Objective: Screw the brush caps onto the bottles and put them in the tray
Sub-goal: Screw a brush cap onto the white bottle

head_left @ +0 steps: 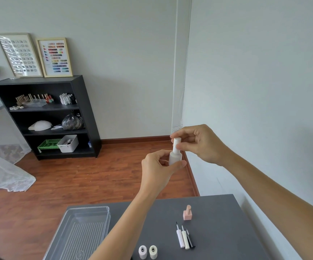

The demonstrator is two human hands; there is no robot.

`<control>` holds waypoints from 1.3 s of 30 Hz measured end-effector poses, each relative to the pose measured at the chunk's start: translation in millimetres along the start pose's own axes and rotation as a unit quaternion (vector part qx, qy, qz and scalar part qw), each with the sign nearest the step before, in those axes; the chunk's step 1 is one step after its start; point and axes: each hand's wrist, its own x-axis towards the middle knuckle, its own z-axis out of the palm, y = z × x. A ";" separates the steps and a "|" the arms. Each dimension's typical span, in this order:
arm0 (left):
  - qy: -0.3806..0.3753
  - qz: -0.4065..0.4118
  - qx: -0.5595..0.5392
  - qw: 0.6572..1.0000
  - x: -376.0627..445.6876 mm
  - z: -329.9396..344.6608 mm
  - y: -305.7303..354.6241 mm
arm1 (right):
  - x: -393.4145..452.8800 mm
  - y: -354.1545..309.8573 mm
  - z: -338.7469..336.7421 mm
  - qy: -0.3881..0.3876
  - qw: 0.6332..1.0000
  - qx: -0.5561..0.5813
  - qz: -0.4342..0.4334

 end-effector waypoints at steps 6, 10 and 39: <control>-0.002 0.005 0.007 1.000 0.2 3.5 -0.8 | -0.5 5.9 16.1 0.088 0.991 -0.098 0.003; -0.002 0.005 0.004 1.000 1.0 1.4 -1.5 | -1.9 11.0 10.5 0.005 1.000 -0.024 0.000; -0.027 0.002 -0.004 1.000 7.5 -0.7 -1.4 | -3.6 22.8 5.4 0.000 0.996 0.086 -0.003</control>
